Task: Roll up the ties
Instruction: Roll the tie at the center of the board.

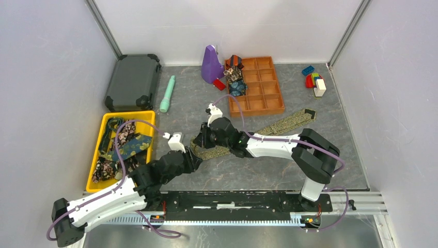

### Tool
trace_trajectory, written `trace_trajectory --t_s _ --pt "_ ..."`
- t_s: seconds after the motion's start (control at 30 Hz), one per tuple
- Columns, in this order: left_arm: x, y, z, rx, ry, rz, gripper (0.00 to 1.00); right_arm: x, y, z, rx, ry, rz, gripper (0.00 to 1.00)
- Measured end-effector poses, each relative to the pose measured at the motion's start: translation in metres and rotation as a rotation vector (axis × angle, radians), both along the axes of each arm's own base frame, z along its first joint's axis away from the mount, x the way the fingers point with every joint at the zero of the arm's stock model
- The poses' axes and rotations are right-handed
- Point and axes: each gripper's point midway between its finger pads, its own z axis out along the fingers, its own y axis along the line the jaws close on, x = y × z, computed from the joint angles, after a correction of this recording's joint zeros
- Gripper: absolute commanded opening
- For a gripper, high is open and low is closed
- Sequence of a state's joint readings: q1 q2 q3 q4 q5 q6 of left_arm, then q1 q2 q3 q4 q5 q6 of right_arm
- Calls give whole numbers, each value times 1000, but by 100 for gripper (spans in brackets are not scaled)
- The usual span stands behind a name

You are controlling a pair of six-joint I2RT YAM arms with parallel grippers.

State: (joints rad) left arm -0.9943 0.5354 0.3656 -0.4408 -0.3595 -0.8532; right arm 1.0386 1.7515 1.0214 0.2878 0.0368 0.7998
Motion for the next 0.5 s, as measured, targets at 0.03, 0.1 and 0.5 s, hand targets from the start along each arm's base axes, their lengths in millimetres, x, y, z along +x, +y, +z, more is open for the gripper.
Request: trace_trajectory --t_s 0.03,0.1,0.5 --pt "2 -2 -5 -2 -8 -5 38 -1 -1 -2 -7 9 -2 23" --pt "4 -6 -14 -6 -18 -10 38 -2 -2 -5 -16 25 -4 23" --pt "21 -26 -27 -39 -52 4 32 -6 -3 -8 -17 53 -3 24"
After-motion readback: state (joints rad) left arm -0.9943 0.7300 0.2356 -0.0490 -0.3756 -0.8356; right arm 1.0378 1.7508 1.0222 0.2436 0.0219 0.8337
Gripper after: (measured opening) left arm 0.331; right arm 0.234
